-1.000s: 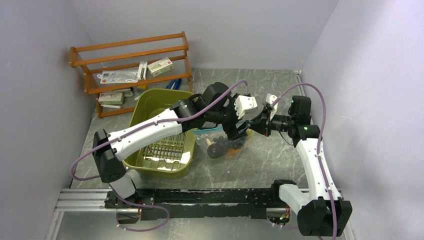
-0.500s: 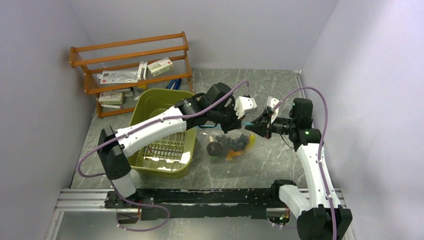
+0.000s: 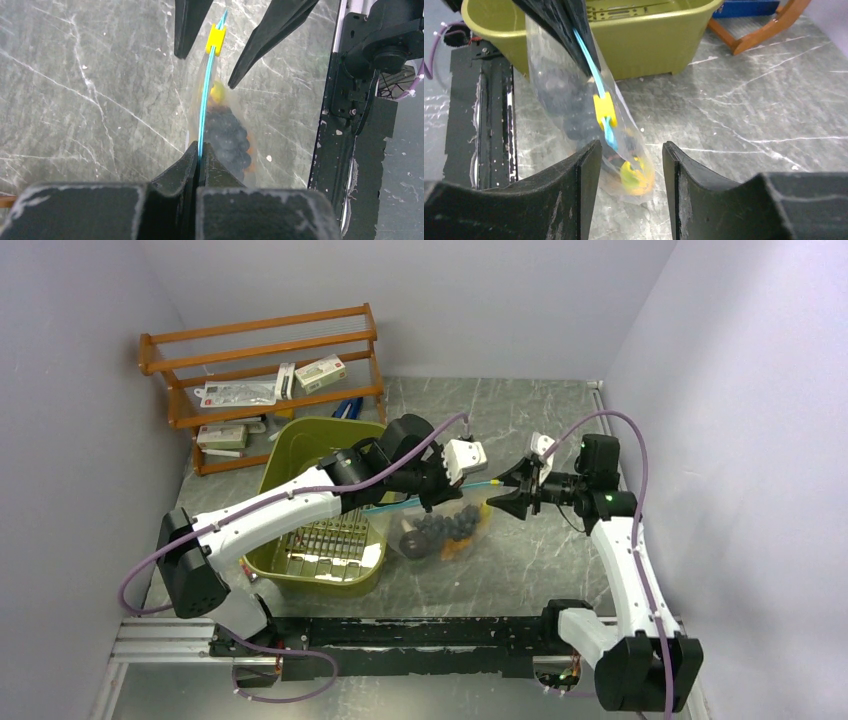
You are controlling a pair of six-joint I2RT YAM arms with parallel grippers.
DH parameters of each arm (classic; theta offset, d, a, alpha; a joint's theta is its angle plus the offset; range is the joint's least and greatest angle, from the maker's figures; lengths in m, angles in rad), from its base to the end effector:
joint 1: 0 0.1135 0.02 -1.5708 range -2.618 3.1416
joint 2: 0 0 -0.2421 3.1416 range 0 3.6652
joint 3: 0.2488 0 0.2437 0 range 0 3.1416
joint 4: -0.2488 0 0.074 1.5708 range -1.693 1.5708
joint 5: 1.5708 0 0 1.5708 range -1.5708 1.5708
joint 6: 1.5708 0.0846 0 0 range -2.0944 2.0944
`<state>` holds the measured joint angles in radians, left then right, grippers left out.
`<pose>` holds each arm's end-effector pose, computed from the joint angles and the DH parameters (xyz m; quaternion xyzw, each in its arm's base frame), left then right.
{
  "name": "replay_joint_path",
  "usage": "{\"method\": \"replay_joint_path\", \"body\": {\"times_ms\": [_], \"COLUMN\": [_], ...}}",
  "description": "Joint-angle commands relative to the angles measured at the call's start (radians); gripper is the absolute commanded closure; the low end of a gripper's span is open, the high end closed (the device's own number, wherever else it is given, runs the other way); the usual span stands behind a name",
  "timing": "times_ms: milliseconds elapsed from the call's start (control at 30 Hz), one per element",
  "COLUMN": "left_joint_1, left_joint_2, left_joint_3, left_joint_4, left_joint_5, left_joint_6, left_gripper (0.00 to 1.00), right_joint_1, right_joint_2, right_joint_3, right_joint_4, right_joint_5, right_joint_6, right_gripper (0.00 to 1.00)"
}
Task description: Open the zip-top bag and remove the fake food
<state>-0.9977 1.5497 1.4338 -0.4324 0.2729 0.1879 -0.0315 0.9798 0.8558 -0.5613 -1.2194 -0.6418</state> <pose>0.1918 -0.3393 0.3068 0.5379 0.6794 -0.3000 0.3988 0.2091 0.0729 0.2796 -0.4565 0.6328 0.3723 0.5024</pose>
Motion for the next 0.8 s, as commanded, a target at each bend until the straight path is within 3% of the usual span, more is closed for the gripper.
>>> {"method": "replay_joint_path", "body": {"times_ms": [0, 133, 367, 633, 767], "left_joint_1": [0.008, 0.007, 0.008, 0.008, 0.008], "left_joint_2": [-0.028, -0.024, -0.022, -0.015, -0.015], "left_joint_3": [0.01, 0.019, 0.015, 0.017, 0.014], "left_joint_4": [0.07, 0.051, 0.058, 0.052, 0.055], "left_joint_5": [0.03, 0.043, 0.045, 0.05, 0.032], "left_joint_6": [0.035, 0.045, 0.035, 0.028, 0.027], "left_gripper": [0.93, 0.93, 0.93, 0.93, 0.93], "right_joint_1": [-0.003, -0.005, -0.005, -0.006, -0.006], "right_joint_2": [0.065, 0.137, 0.181, 0.077, 0.066], "right_joint_3": [-0.031, 0.018, 0.064, -0.005, -0.018], "right_joint_4": [-0.05, -0.22, -0.251, 0.066, 0.069], "right_joint_5": [-0.066, -0.142, -0.188, -0.07, -0.084], "right_joint_6": [-0.157, -0.378, -0.391, -0.039, -0.033], "right_gripper": [0.52, 0.52, 0.53, 0.59, 0.65]}}
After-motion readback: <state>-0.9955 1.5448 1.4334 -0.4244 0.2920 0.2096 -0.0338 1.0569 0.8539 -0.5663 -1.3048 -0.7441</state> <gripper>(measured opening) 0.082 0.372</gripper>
